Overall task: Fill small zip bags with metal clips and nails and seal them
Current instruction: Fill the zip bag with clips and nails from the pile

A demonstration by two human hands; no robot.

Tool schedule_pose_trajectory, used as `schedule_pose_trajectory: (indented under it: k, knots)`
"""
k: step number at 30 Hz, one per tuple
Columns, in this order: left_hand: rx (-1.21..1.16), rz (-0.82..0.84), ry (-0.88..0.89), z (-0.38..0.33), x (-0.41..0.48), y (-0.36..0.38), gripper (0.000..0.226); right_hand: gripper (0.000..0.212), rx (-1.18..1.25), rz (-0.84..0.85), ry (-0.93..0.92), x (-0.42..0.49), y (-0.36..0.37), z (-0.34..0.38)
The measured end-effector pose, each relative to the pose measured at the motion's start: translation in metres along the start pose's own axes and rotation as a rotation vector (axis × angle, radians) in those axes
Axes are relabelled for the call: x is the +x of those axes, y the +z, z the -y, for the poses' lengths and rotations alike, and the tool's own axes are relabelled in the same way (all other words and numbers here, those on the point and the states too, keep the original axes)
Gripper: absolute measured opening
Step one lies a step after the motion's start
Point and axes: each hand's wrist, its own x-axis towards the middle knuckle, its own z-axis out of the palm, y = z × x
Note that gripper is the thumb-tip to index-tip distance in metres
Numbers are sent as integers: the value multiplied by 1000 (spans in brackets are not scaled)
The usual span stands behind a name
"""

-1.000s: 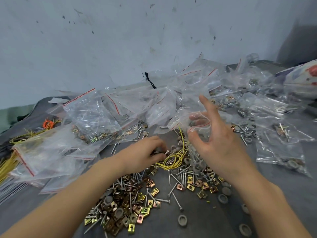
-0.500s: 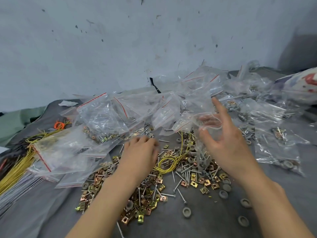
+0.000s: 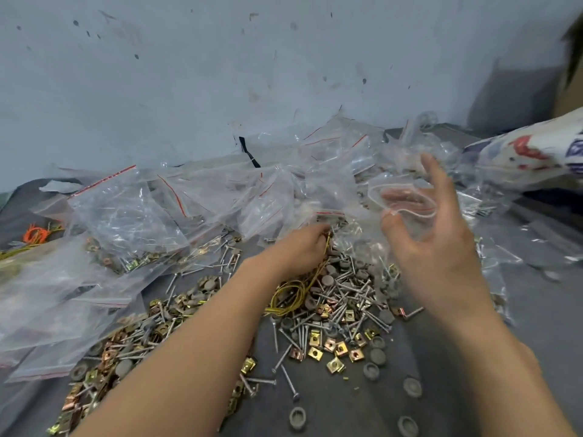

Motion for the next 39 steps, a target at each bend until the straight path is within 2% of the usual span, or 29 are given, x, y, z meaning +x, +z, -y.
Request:
schedule_pose_trajectory:
  k: [2, 6, 10, 15, 19, 27, 33, 39]
  knots:
    - [29, 5, -3, 0, 16, 2, 51, 70, -12, -18, 6, 2, -3, -3]
    - [323, 9, 118, -6, 26, 17, 60, 70, -8, -36, 2, 6, -5, -6]
    - [295, -28, 266, -6, 7, 20, 56, 70, -5, -27, 0, 6, -3, -5]
    - [404, -33, 272, 13, -27, 4, 51, 69, -1, -6, -2, 0, 0, 1]
    - [382, -35, 286, 32, -61, -6, 48, 68, 2, -7, -4, -4, -1, 6]
    - [269, -23, 157, 59, -104, -29, 47, 69, -28, 17, 6, -8, -6, 8]
    - [360, -30, 94, 55, -114, -41, 38, 69, -45, 46, 13, -7, -6, 9]
    - [190, -112, -15, 61, -136, -51, 24, 70, -34, 80, 10, -8, 2, 13]
